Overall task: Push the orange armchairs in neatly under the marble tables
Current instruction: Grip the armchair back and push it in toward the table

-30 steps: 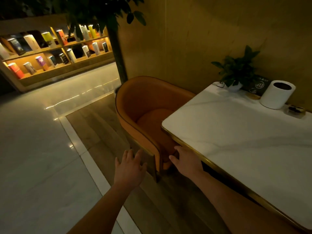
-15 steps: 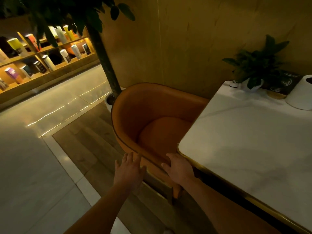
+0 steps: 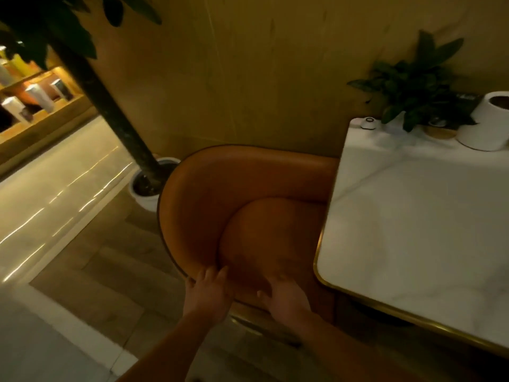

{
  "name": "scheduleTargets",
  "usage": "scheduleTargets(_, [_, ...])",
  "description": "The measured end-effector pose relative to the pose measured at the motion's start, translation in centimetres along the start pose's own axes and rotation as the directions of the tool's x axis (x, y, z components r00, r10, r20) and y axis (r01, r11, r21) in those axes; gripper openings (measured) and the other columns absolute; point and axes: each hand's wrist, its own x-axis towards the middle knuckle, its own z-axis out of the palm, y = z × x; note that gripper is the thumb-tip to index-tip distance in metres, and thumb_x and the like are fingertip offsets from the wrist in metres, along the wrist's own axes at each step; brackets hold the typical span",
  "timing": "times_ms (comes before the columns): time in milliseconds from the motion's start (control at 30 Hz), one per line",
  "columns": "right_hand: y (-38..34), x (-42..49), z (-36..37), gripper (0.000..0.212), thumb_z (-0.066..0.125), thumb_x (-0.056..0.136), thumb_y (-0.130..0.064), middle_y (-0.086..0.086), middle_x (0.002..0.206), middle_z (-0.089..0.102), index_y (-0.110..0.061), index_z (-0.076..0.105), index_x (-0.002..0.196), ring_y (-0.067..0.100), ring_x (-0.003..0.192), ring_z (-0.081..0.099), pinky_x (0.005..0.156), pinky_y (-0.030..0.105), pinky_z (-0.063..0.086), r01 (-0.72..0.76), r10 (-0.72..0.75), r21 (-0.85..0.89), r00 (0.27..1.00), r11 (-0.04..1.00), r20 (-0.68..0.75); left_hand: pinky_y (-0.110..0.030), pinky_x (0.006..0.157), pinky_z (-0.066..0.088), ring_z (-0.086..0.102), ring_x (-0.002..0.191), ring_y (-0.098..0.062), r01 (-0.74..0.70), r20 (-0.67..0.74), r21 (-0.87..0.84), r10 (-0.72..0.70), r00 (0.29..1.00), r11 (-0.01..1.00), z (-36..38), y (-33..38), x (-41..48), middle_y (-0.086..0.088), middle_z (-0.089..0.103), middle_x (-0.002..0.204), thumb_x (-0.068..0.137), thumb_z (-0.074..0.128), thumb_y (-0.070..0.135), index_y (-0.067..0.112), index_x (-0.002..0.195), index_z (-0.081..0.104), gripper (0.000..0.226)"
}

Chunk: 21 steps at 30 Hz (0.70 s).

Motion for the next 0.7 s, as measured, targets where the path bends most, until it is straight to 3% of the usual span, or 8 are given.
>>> scheduleTargets(67, [-1.5,1.1,1.8,0.056,0.044,0.098,-0.050,0.003,0.151,0.040,-0.027,0.035,0.148,0.026,0.137,0.038,0.108,0.040,0.040,-0.069,0.069,0.030,0.998,0.997,0.004,-0.056,0.116,0.024,0.026,0.145,-0.025,-0.071,0.029,0.075,0.069,0.997,0.995,0.1,-2.8,2.2,0.001,0.032,0.154,0.096,0.030,0.053,0.034,0.153,0.023,0.061])
scheduleTargets(167, [-4.4,2.6,4.4,0.055,0.043,0.099,-0.051,0.003,0.152,0.038,-0.026,0.036,0.148,0.025,0.139,0.035,0.110,0.040,0.038,-0.177,0.178,0.072,0.984,0.982,-0.008,-0.055,0.114,0.026,0.029,0.144,-0.028,-0.202,0.038,0.149,0.199,0.979,0.968,0.0,-7.4,5.5,0.000,0.040,0.152,0.079,0.006,0.061,0.033,0.151,0.033,0.082])
scheduleTargets(233, [-6.5,3.4,6.1,0.055,0.043,0.099,-0.050,0.004,0.151,0.039,-0.024,0.038,0.146,0.025,0.138,0.036,0.108,0.040,0.039,-0.251,0.256,0.110,0.966,0.962,-0.032,-0.058,0.108,0.034,0.040,0.137,-0.030,-0.290,0.022,0.193,0.291,0.956,0.937,0.2,-10.5,7.8,0.000,0.051,0.143,0.076,0.008,0.059,0.032,0.145,0.045,0.083])
scheduleTargets(300, [-8.5,4.0,7.8,0.051,0.044,0.098,-0.049,0.006,0.146,0.045,-0.021,0.045,0.141,0.028,0.133,0.040,0.104,0.038,0.040,-0.335,0.345,0.137,0.936,0.932,-0.064,-0.060,0.101,0.039,0.052,0.125,-0.031,-0.365,0.031,0.214,0.368,0.929,0.906,0.4,-13.3,9.4,0.000,0.059,0.133,0.081,0.020,0.055,0.032,0.137,0.055,0.070])
scheduleTargets(367, [-10.1,4.4,9.2,0.043,0.045,0.097,-0.046,0.008,0.135,0.054,-0.019,0.053,0.129,0.031,0.125,0.047,0.099,0.037,0.041,-0.403,0.418,0.143,0.902,0.904,-0.103,-0.058,0.102,0.035,0.054,0.123,-0.029,-0.412,0.077,0.262,0.407,0.910,0.873,0.4,-15.6,10.5,0.000,0.058,0.134,0.086,0.025,0.056,0.034,0.139,0.051,0.063])
scheduleTargets(467, [-12.1,5.2,10.6,0.036,0.042,0.099,-0.043,0.009,0.124,0.058,-0.016,0.057,0.119,0.031,0.117,0.048,0.095,0.039,0.040,-0.488,0.508,0.151,0.848,0.860,-0.150,-0.055,0.103,0.031,0.056,0.120,-0.027,-0.485,0.055,0.253,0.488,0.871,0.837,0.2,-18.2,12.2,-0.001,0.063,0.127,0.082,0.014,0.060,0.033,0.135,0.057,0.074])
scheduleTargets(567, [-13.0,6.0,11.6,0.044,0.040,0.099,-0.050,0.009,0.127,0.056,-0.015,0.056,0.121,0.032,0.120,0.043,0.098,0.041,0.039,-0.525,0.552,0.173,0.807,0.833,-0.209,-0.059,0.112,0.022,0.049,0.128,-0.024,-0.571,0.069,0.292,0.578,0.813,0.767,0.2,-19.4,13.9,0.001,0.061,0.130,0.084,0.007,0.060,0.032,0.139,0.053,0.077])
scheduleTargets(700, [-13.5,7.0,13.4,0.060,0.038,0.090,-0.070,0.006,0.124,0.054,-0.020,0.055,0.117,0.030,0.120,0.041,0.099,0.043,0.039,-0.511,0.526,0.126,0.816,0.851,-0.242,-0.059,0.117,0.012,0.047,0.130,-0.025,-0.627,0.042,0.332,0.653,0.756,0.704,-0.1,-20.3,16.3,-0.001,0.062,0.128,0.089,0.007,0.059,0.028,0.135,0.057,0.075])
